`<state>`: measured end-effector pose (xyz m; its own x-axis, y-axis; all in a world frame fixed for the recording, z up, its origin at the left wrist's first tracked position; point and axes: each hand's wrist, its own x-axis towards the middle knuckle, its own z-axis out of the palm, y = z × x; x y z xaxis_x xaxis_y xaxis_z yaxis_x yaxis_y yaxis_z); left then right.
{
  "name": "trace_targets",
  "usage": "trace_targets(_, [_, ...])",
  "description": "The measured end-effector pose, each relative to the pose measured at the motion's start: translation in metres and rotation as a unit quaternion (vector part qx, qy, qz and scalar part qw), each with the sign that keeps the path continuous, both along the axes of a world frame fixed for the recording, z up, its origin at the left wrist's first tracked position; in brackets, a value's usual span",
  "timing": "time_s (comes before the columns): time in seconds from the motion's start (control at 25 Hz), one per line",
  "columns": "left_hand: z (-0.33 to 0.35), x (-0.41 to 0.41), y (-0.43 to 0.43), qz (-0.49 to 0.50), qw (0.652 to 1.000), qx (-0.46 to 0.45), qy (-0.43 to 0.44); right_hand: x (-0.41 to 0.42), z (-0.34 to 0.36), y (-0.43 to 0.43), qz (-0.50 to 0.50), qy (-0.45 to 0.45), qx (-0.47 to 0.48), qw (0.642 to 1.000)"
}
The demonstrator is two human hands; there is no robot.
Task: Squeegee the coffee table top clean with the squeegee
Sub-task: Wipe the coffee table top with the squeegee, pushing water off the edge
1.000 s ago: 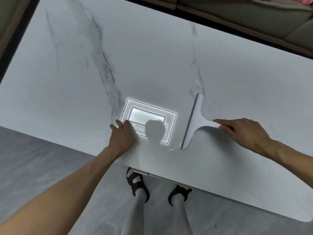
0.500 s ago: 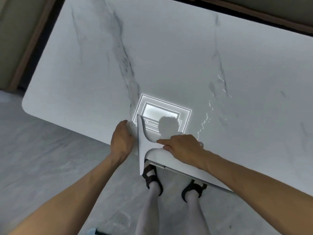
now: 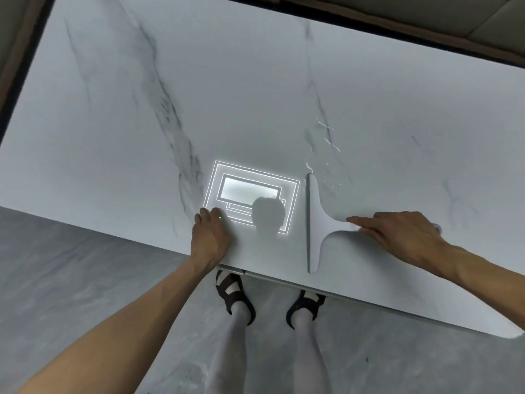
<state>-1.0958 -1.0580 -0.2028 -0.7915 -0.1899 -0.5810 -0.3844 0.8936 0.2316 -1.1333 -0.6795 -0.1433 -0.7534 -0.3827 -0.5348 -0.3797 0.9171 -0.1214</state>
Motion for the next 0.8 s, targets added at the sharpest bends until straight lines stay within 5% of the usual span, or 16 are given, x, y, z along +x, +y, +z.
trace_targets(0.32, [0.008,0.009,0.024,0.014,0.997,0.034,0.067,0.033,-0.046,-0.122,0.119,-0.078,-0.107,0.984])
trace_targets(0.48, [0.008,0.011,0.058,-0.106,0.994,-0.025,0.009,0.029,-0.055,-0.062,0.132,-0.033,-0.119,0.983])
trace_targets(0.8, [-0.003,-0.01,0.116,-0.293,0.947,-0.125,-0.036,-0.007,-0.012,0.101,0.056,-0.003,0.002,0.998])
